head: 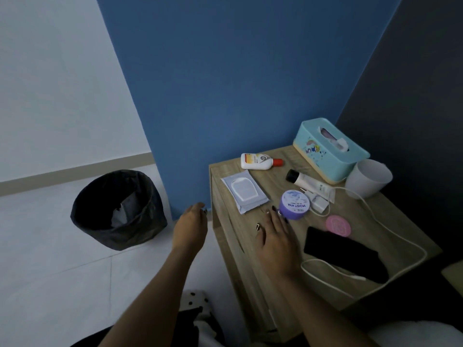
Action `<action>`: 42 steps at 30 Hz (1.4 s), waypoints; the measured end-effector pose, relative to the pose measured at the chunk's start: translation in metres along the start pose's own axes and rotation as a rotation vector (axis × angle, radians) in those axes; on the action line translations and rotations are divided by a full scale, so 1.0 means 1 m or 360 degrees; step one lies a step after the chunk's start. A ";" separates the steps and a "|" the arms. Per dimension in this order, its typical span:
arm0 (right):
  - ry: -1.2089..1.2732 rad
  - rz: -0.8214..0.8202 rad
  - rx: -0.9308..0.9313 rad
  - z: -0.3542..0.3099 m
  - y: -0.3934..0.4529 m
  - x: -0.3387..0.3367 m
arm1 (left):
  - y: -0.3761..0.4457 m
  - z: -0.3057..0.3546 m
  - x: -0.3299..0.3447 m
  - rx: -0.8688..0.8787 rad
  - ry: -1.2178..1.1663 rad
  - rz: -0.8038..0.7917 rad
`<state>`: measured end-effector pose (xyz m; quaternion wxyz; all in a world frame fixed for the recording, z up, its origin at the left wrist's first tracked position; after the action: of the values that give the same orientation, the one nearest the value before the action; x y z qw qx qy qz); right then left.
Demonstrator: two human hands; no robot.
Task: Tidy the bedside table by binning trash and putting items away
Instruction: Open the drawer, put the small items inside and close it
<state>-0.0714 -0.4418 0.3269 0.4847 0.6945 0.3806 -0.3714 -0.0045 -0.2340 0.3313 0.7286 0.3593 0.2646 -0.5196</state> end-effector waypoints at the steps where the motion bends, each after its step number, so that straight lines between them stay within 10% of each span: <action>1: 0.0004 0.0001 0.0006 0.000 0.000 0.001 | 0.002 -0.002 0.002 0.0011 0.0002 -0.0008; 15: -0.0048 0.0058 -0.0019 0.004 -0.001 0.010 | -0.002 0.001 0.075 0.0008 -0.0043 -0.0560; 42: -0.0043 0.0044 -0.0023 0.010 -0.001 0.011 | -0.006 -0.015 0.055 0.0457 0.0382 -0.0149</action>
<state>-0.0686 -0.4488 0.3143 0.4998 0.6912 0.3668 -0.3713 0.0070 -0.2545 0.2791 0.6081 0.5063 0.2890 -0.5388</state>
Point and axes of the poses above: each hand's wrist, its own y-axis towards the middle knuckle, its own x-axis out of the palm, z = x × y, the point moved 5 cm from there along y, towards the middle knuckle, and after that the axes turned 15 degrees about z, right-handed, at the moved point
